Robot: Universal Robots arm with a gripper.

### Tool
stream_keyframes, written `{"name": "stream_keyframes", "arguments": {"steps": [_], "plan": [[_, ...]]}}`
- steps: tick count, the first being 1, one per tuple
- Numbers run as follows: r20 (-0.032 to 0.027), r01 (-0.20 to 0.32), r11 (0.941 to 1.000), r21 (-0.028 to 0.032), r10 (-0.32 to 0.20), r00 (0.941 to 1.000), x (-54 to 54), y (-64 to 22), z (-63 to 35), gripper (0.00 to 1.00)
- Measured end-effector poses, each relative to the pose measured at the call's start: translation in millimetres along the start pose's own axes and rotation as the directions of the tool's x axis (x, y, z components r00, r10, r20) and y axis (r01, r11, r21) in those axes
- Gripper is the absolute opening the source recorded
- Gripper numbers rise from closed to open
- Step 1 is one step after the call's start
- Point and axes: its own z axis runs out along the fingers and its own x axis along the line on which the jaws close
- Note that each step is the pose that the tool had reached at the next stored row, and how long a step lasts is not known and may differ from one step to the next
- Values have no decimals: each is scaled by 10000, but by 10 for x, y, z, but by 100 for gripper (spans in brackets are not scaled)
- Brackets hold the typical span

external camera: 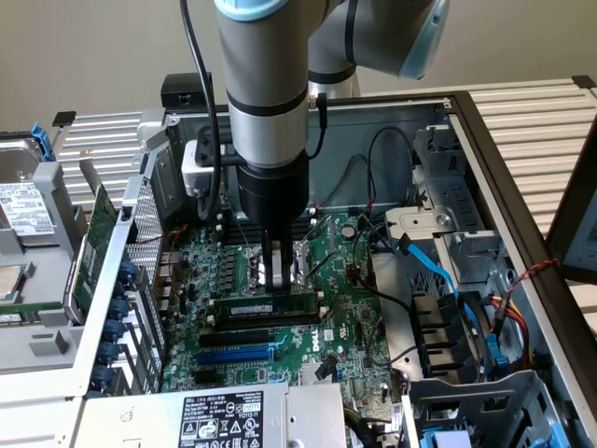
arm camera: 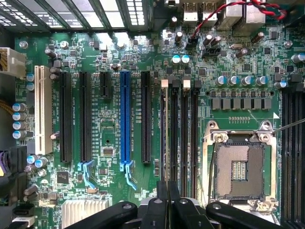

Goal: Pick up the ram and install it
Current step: 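Insert the ram into the slot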

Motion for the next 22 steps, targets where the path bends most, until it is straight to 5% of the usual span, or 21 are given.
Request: {"name": "stream_keyframes", "arguments": {"steps": [22], "plan": [[-2, -10, 10000, -37, 10, 10000, 0, 0, -18, 20]]}}
